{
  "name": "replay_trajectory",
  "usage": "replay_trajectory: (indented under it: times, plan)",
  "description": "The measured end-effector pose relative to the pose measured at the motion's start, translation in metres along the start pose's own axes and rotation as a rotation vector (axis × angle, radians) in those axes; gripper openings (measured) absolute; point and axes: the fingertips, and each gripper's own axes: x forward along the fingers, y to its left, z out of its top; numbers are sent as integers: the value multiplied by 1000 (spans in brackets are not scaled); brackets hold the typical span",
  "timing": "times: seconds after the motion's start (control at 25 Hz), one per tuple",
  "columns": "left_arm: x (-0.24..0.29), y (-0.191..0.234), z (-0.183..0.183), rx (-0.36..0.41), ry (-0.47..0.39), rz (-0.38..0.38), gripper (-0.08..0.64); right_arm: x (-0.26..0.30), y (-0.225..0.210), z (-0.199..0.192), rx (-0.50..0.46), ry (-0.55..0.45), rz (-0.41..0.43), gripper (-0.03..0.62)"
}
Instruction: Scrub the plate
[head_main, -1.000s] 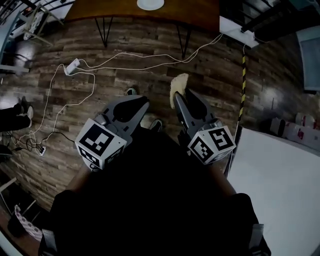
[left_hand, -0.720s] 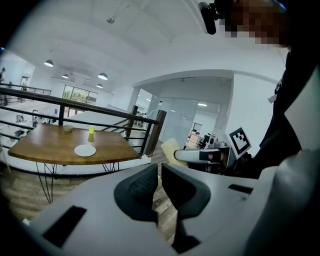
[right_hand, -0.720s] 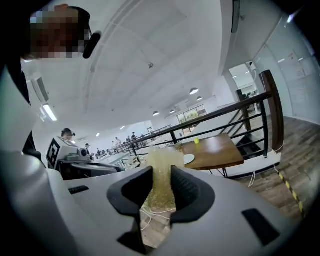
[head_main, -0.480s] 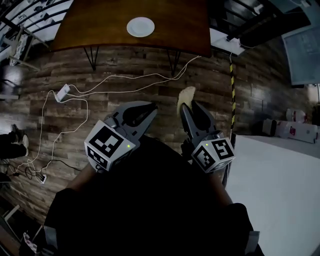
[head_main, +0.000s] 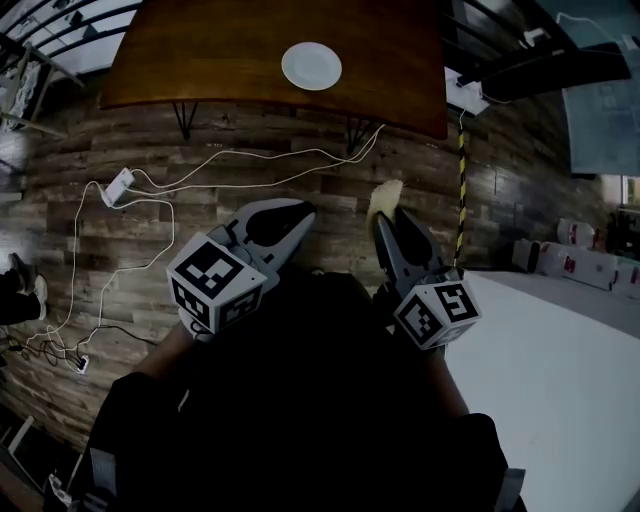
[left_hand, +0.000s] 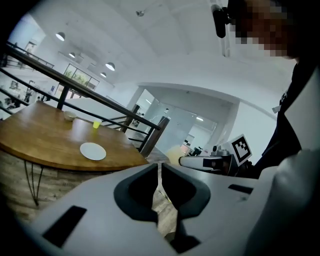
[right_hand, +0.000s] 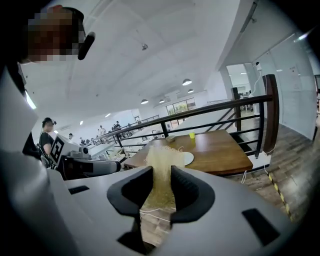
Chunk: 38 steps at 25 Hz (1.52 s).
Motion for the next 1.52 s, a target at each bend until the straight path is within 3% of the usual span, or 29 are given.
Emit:
replay_trajectory:
  times: [0.28,0.56,0.72,0.84,1.12,1.36,1.52]
  plan:
    - [-40,83,22,-116,-118,80,34,57,34,22,-136,107,19,120]
    - [-78,114,24,-161,-196,214,34,94,55,22,-154,174,115,120]
    - [-92,135,19,-195,-202,283,34,125,71,29,-198,183,189,120]
    - [-89,150,30,-190,-198,309,34,148,70,37,-174,180,218,120]
    - [-36,171,69,-151,-170,308,34,188,26,64,-103,152,242,120]
    - [54,189,116,-127,-138,309,34,217,-67,115,10,95,214,120]
    - [128,193,158,-101,-131,307,34,246,-124,133,81,123,249,120]
